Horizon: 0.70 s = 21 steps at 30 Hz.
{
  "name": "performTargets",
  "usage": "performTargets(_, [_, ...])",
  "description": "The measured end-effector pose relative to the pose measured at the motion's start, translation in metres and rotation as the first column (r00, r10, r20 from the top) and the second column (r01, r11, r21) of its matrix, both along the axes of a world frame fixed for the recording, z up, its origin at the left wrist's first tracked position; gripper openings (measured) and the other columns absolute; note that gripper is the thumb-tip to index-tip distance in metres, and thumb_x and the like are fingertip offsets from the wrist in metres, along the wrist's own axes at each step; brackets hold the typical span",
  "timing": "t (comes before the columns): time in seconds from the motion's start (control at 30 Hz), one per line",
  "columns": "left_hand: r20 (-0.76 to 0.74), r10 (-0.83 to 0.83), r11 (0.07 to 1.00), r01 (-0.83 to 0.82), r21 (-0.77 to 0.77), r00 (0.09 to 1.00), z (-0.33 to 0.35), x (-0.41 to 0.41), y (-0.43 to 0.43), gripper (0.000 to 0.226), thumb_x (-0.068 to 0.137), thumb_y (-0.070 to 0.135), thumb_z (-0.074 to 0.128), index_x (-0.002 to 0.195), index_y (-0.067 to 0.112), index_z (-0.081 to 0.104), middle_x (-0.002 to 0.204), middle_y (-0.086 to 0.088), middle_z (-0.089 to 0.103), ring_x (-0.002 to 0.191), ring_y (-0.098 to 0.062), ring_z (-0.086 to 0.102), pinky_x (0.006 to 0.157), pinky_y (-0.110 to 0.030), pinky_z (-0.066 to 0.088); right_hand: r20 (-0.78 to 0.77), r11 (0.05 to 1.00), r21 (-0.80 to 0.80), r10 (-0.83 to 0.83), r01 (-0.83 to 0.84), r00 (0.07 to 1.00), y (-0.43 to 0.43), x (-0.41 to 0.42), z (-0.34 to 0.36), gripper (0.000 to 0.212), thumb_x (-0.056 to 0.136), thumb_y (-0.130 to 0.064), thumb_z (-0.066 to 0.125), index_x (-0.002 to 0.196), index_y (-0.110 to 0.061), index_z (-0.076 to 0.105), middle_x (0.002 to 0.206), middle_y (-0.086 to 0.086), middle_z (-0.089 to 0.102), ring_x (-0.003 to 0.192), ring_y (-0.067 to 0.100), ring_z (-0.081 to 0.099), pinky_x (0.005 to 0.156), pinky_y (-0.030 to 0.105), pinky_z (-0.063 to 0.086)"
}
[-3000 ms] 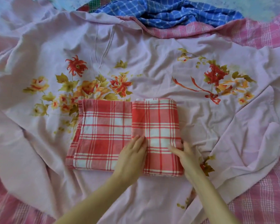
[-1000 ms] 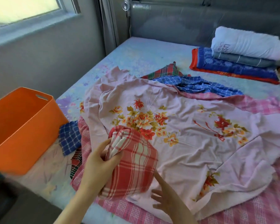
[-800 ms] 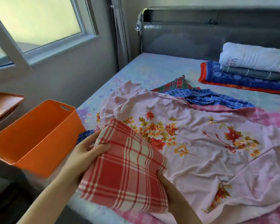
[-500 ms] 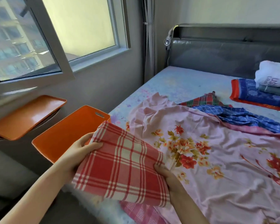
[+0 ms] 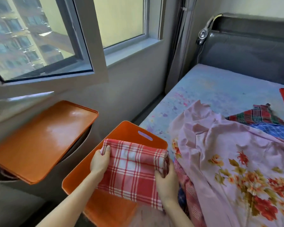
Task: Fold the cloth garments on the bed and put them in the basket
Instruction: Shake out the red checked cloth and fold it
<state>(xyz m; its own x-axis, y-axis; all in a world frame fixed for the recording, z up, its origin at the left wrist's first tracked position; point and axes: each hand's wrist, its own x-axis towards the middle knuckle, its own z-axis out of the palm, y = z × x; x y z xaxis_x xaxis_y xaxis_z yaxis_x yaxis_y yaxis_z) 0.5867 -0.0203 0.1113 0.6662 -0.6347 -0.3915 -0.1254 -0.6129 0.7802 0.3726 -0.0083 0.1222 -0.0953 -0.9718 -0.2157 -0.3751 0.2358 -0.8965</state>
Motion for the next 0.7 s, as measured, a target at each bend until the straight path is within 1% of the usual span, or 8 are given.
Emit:
performTargets(0.1, [0.160,-0.146,0.988,0.136,0.074,0.976,-0.015,0.025,-0.041,0.044,0.098,0.044,0.035,0.126,0.010,0.044,0.118,-0.010,0.059,0.103,-0.030,0.058,0.082,-0.036,0.044,-0.130,0.997,0.047,-0.053,0.060,0.990,-0.024,0.040,-0.018,0.062,0.093,-0.015,0.053,0.148,-0.021,0.025,0.139,-0.001,0.049,0.123,0.021,0.052,0.099,0.039,0.046])
performTargets(0.23, [0.267,-0.329,0.944,0.304,0.130,0.906,-0.044,0.043,-0.077,0.047,0.100,0.036,0.036,0.143,0.019,0.030,0.132,-0.008,0.055,0.117,-0.028,0.055,0.097,-0.041,0.045,-0.330,0.994,0.076,-0.055,0.084,0.942,-0.053,0.073,-0.042,0.064,0.096,-0.013,0.045,0.151,-0.017,0.012,0.141,0.010,0.044,0.116,0.027,0.056,0.087,0.037,0.051])
performTargets(0.3, [0.329,-0.401,0.916,0.376,0.140,0.855,-0.056,0.045,-0.088,0.049,0.100,0.034,0.037,0.147,0.025,0.026,0.130,-0.005,0.057,0.115,-0.025,0.056,0.098,-0.039,0.045,-0.415,0.987,0.133,-0.026,0.089,0.909,-0.063,0.083,-0.054,0.063,0.096,-0.010,0.040,0.150,-0.015,0.008,0.138,0.014,0.044,0.113,0.030,0.057,0.083,0.036,0.051])
performTargets(0.43, [0.414,-0.572,0.815,0.550,0.184,0.708,-0.085,0.038,-0.109,0.050,0.101,0.030,0.035,0.148,0.035,0.019,0.114,-0.002,0.061,0.097,-0.016,0.059,0.086,-0.032,0.049,-0.518,0.959,0.259,0.038,0.114,0.855,-0.070,0.099,-0.083,0.067,0.093,-0.004,0.036,0.150,-0.014,0.002,0.128,0.015,0.052,0.105,0.028,0.060,0.081,0.036,0.053])
performTargets(0.5, [0.407,-0.621,0.779,0.584,0.227,0.670,-0.100,0.033,-0.117,0.053,0.101,0.026,0.035,0.148,0.037,0.015,0.110,-0.002,0.060,0.095,-0.016,0.058,0.086,-0.032,0.051,-0.534,0.944,0.302,0.052,0.133,0.844,-0.073,0.101,-0.097,0.068,0.093,-0.003,0.036,0.149,-0.014,0.001,0.125,0.015,0.053,0.103,0.027,0.061,0.080,0.033,0.053])
performTargets(0.57, [0.377,-0.628,0.778,0.572,0.261,0.681,-0.114,0.033,-0.123,0.056,0.100,0.023,0.036,0.149,0.035,0.012,0.114,-0.005,0.058,0.099,-0.020,0.058,0.089,-0.035,0.051,-0.557,0.936,0.323,0.068,0.140,0.828,-0.080,0.100,-0.112,0.068,0.092,-0.002,0.036,0.149,-0.016,0.001,0.125,0.015,0.052,0.101,0.026,0.061,0.080,0.033,0.053])
performTargets(0.63, [0.363,-0.646,0.763,0.561,0.319,0.672,-0.128,0.034,-0.127,0.059,0.099,0.022,0.037,0.150,0.032,0.009,0.126,-0.009,0.052,0.111,-0.025,0.054,0.096,-0.038,0.048,-0.587,0.941,0.306,0.069,0.142,0.807,-0.087,0.096,-0.130,0.070,0.091,-0.001,0.037,0.149,-0.020,0.001,0.129,0.016,0.048,0.100,0.026,0.061,0.082,0.036,0.054])
performTargets(0.7, [0.390,-0.674,0.739,0.559,0.377,0.627,-0.134,0.034,-0.124,0.064,0.098,0.021,0.041,0.151,0.031,0.006,0.145,-0.012,0.035,0.130,-0.029,0.041,0.106,-0.042,0.040,-0.672,0.954,0.287,0.134,0.089,0.728,-0.089,0.095,-0.144,0.076,0.089,0.001,0.041,0.149,-0.019,-0.001,0.142,0.018,0.034,0.109,0.028,0.056,0.088,0.035,0.052])
